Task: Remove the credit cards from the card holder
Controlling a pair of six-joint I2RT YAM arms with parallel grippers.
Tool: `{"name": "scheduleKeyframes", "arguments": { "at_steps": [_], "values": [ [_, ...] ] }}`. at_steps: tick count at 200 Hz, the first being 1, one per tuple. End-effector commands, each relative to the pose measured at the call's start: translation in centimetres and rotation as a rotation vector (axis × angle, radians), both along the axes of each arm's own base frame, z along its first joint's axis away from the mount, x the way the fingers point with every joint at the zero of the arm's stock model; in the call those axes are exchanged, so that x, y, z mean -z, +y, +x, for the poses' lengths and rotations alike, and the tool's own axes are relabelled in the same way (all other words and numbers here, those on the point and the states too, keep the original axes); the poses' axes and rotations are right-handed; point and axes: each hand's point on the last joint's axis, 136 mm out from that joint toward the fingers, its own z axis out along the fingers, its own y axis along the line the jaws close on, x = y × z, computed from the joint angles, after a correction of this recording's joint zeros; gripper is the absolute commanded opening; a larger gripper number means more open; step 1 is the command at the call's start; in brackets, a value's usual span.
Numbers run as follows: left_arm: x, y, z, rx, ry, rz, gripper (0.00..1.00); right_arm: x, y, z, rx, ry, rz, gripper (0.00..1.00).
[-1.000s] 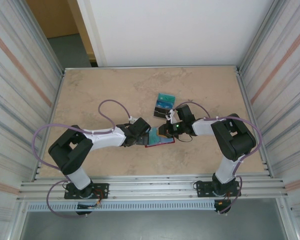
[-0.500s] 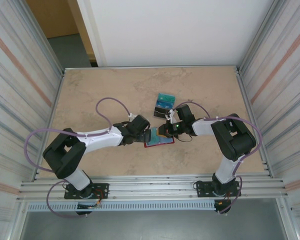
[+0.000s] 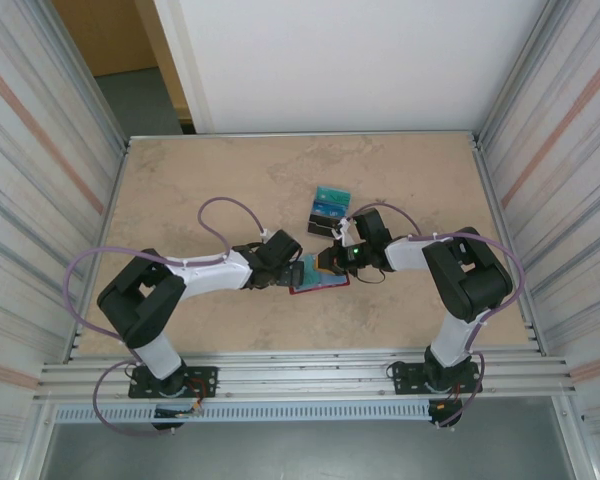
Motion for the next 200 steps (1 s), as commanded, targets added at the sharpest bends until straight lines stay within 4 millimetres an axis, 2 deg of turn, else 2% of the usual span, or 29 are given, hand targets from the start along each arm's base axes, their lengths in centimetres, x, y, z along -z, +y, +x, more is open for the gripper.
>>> {"name": "scheduleKeyframes", "arguments": {
  "at_steps": [1, 65, 113, 139, 178, 200],
  "values": [
    [0.8, 0.6, -0.1, 0.004, 0.030, 0.029, 0.99, -0.1, -0.1, -0.1, 0.002, 0.016, 0.011, 0.08],
    [1.7, 1.8, -0.6, -0.007, 0.056, 0.057, 0.99, -0.5, -1.2, 0.3, 0.015, 0.004, -0.019, 0.05],
    [1.7, 1.7, -0.7, 0.000, 0.062, 0.050, 0.99, -0.4, -1.6, 0.3, 0.020, -0.002, -0.058, 0.03],
    [0.4, 0.5, -0.4, 0.041, 0.033, 0.028, 0.99, -0.8, -1.7, 0.4, 0.020, -0.011, -0.060, 0.03],
    [-2.7, -1.3, 0.5, 0.072, -0.034, -0.019, 0.99, -1.1, -1.7, 0.3, 0.024, -0.015, -0.066, 0.03],
    [-3.4, -1.9, 1.2, 0.077, -0.059, -0.030, 0.99, -1.0, -1.8, 0.2, 0.025, -0.014, -0.077, 0.03]
  ]
}}
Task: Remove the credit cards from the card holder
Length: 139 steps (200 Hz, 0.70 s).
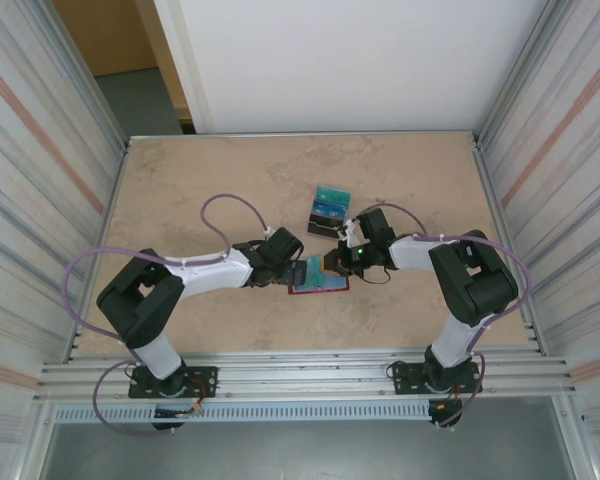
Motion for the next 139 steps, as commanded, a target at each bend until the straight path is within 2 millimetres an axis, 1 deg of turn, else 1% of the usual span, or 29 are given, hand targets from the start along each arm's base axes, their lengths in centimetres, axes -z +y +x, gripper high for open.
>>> {"name": "scheduleKeyframes", "arguments": {
  "at_steps": [1, 22, 64, 101, 119, 139],
  "values": [
    [-2.3, -1.0, 0.9, 0.026, -0.048, -0.024, 0.99, -1.4, 0.0, 0.5, -0.006, -0.052, -0.013, 0.03],
    [-1.7, -1.2, 1.2, 0.032, -0.035, -0.001, 0.99, -1.5, 0.0, 0.5, -0.006, -0.056, -0.018, 0.03],
    [0.0, -1.1, 1.0, 0.028, -0.001, 0.028, 0.99, -1.7, -0.1, 0.4, 0.004, -0.062, -0.041, 0.03],
    [1.0, -1.1, 0.9, 0.033, 0.022, 0.043, 0.99, -1.7, -0.5, 0.3, 0.021, -0.069, -0.109, 0.03],
    [1.5, -1.1, 0.7, 0.040, 0.032, 0.050, 0.99, -2.2, -0.1, 0.3, 0.017, -0.084, -0.109, 0.04],
    [1.7, -0.9, 0.6, 0.034, 0.038, 0.055, 0.99, -2.6, 0.5, 0.3, 0.015, -0.087, -0.082, 0.07]
  ]
}}
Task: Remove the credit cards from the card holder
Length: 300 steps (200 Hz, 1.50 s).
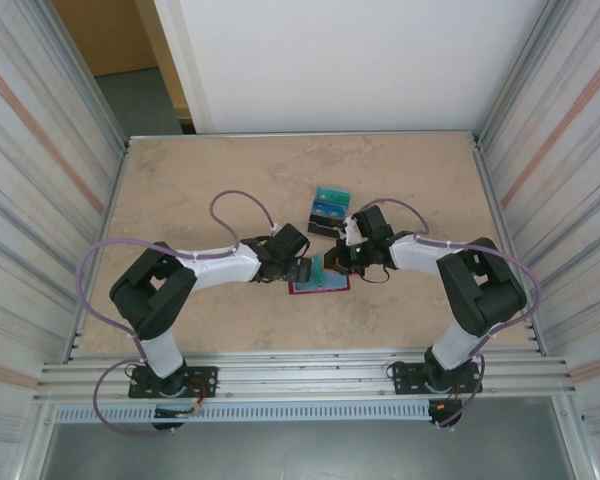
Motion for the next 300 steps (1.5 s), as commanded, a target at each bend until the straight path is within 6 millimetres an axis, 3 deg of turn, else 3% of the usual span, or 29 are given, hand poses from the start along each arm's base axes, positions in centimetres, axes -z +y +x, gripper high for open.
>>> {"name": "scheduleKeyframes", "arguments": {
  "at_steps": [1, 47, 81, 139, 196, 256, 300],
  "values": [
    [0.8, 0.2, -0.4, 0.014, 0.026, 0.030, 0.99, -1.5, 0.6, 0.3, -0.011, -0.044, 0.011, 0.08],
    [1.2, 0.6, -0.8, 0.007, 0.038, 0.037, 0.99, -2.0, 1.6, 0.5, -0.016, -0.057, 0.073, 0.20],
    [1.4, 0.6, -0.9, 0.006, 0.044, 0.038, 0.99, -1.1, 1.9, 0.5, -0.019, -0.043, 0.067, 0.25],
    [1.1, 0.8, -1.0, 0.003, 0.039, 0.040, 0.99, 0.6, 2.0, 0.8, -0.017, -0.020, 0.061, 0.16],
    [1.6, 2.1, -1.2, -0.033, 0.052, 0.073, 0.99, 0.4, 0.6, 0.9, -0.013, -0.038, 0.011, 0.02],
    [2.1, 4.4, -1.0, -0.068, 0.059, 0.136, 0.99, -1.4, -2.4, 1.3, 0.010, -0.136, -0.159, 0.01],
    [0.9, 4.0, -0.4, -0.043, 0.027, 0.126, 0.99, -4.8, -3.3, 2.5, -0.023, -0.248, -0.214, 0.00]
  ]
}}
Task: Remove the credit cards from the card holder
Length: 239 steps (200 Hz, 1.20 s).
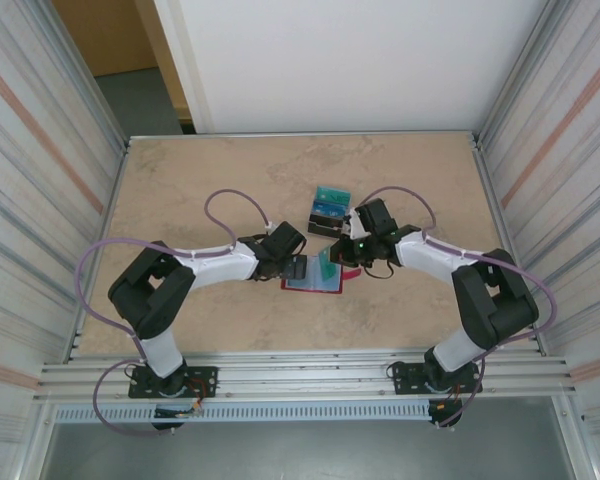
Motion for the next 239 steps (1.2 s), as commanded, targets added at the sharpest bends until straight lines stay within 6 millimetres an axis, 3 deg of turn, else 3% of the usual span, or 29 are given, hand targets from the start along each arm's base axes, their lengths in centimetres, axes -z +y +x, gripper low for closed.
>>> {"name": "scheduleKeyframes", "arguments": {
  "at_steps": [1, 76, 115, 173, 239],
  "values": [
    [0.9, 2.6, -1.2, 0.012, 0.038, 0.112, 0.99, -2.7, -1.0, 0.9, -0.038, -0.092, -0.068, 0.00],
    [-3.7, 0.2, -1.7, 0.053, -0.021, -0.029, 0.99, -8.2, -1.5, 6.5, -0.222, -0.385, -0.298, 0.00],
    [-5.8, 1.0, -1.8, 0.019, -0.075, -0.063, 0.99, -9.7, -1.6, 10.5, -0.339, -0.540, -0.428, 0.00],
    [-6.8, 4.0, -2.1, -0.072, -0.132, -0.047, 0.99, -9.3, -2.4, 15.1, -0.480, -0.669, -0.607, 0.00],
    [-7.6, 5.3, -1.9, -0.108, -0.162, -0.057, 0.99, -8.2, -2.2, 17.3, -0.643, -0.754, -0.668, 0.00]
  ]
}}
